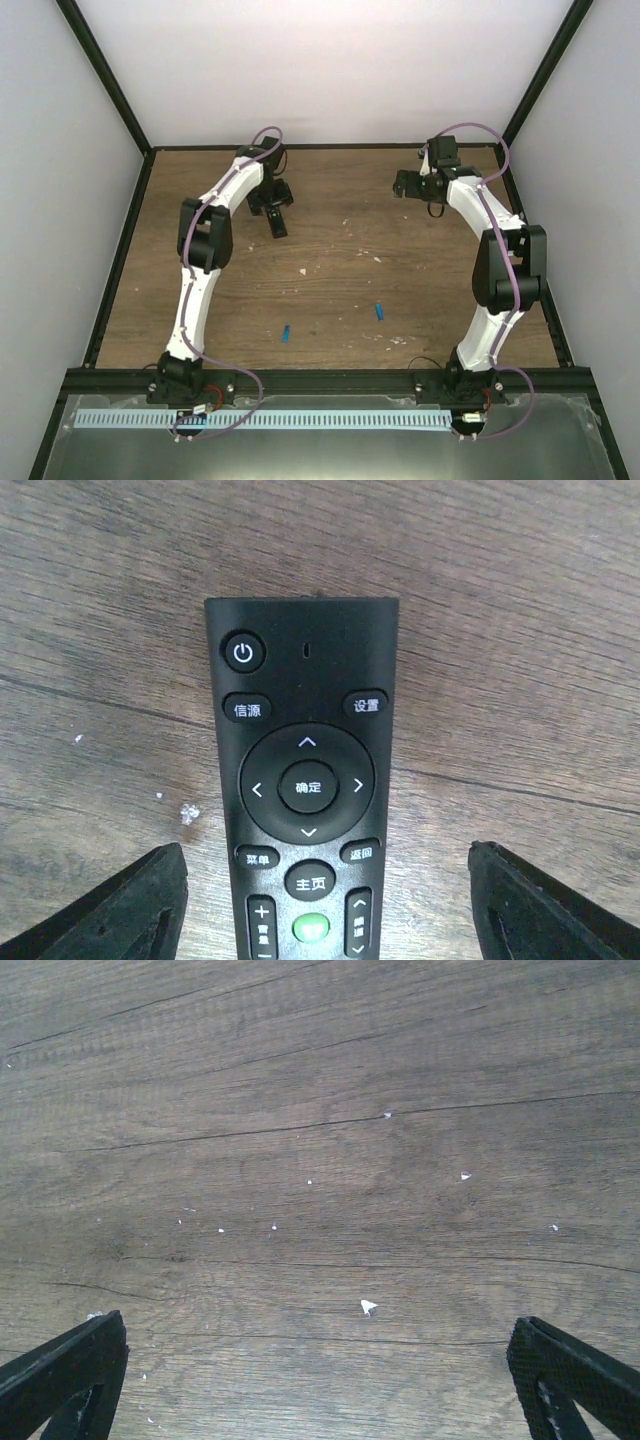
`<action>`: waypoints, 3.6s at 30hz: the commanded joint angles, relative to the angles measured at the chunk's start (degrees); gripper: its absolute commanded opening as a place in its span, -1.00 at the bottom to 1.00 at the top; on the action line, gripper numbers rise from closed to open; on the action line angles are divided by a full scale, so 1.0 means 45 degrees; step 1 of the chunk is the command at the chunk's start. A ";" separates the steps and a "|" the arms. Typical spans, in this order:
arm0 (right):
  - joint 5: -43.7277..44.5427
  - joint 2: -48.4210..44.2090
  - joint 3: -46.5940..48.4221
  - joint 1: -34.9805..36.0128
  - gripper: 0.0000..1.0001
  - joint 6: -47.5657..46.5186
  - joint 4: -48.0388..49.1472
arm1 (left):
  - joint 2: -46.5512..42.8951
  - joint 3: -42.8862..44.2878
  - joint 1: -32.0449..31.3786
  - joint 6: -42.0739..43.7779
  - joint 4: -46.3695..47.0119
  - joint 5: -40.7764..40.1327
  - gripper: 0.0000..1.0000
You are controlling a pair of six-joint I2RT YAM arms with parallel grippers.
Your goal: Load the batteries into the remote control
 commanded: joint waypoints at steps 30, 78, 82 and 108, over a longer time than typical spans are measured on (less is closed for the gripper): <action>-0.1554 -0.0272 -0.0350 0.0262 1.00 -0.0565 0.0673 | 0.0513 -0.0813 0.0151 0.1249 0.0586 0.2803 -1.00; -0.8011 0.3373 0.0664 0.3516 0.33 0.1577 0.2612 | -0.2731 -0.3406 -0.1346 -0.1514 0.5472 0.6412 -1.00; -0.8103 0.3510 0.0765 0.3511 0.24 0.1583 0.2546 | -0.2722 -0.3355 -0.1419 -0.1589 0.5511 0.6452 -1.00; -0.8631 0.3955 0.1216 0.3531 -0.33 0.1632 0.2453 | -0.2588 -0.3137 -0.1668 -0.1926 0.5311 0.5667 -1.00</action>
